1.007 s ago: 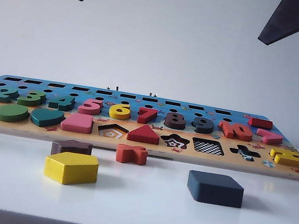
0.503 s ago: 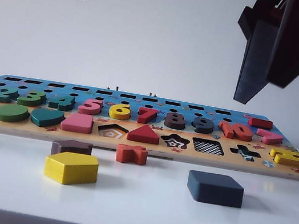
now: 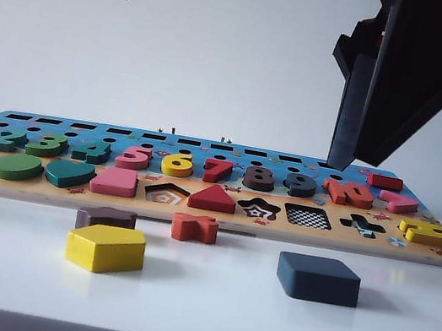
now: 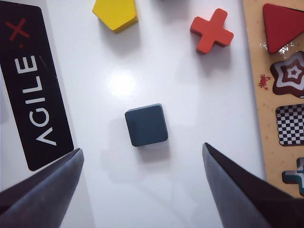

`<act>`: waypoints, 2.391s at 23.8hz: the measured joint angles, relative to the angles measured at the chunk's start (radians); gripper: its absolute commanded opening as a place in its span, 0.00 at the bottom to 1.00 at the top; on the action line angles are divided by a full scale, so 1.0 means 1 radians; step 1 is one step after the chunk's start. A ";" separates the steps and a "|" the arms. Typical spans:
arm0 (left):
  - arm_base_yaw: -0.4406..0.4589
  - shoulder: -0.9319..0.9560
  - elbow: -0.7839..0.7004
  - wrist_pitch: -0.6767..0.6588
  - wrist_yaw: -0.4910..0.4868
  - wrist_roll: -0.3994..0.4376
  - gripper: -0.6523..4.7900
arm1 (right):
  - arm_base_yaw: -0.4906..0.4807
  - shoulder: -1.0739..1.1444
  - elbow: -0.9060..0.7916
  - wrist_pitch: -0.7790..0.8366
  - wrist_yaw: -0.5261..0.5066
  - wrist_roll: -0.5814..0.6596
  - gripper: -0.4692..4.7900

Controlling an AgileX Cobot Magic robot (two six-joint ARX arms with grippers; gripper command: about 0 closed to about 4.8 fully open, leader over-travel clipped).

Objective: Insert the cube into the slot.

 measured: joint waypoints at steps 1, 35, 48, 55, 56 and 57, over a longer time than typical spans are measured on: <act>0.000 0.000 0.000 0.000 0.000 0.000 0.15 | 0.000 0.000 0.000 0.000 0.000 0.000 1.00; 0.000 0.029 0.000 0.057 0.158 0.008 0.15 | 0.061 0.061 -0.109 0.130 0.093 -0.047 0.89; 0.000 0.030 0.000 0.033 0.157 0.008 0.15 | 0.061 0.094 -0.125 0.171 0.093 -0.047 0.75; 0.000 0.030 0.000 0.033 0.157 0.008 0.15 | 0.061 0.105 -0.125 0.176 0.079 -0.047 0.55; 0.000 0.030 0.000 0.033 0.157 0.008 0.15 | 0.061 0.106 -0.125 0.174 0.075 -0.047 0.53; 0.000 0.030 0.000 0.033 0.157 0.008 0.15 | 0.061 0.105 -0.125 0.172 0.074 -0.047 0.52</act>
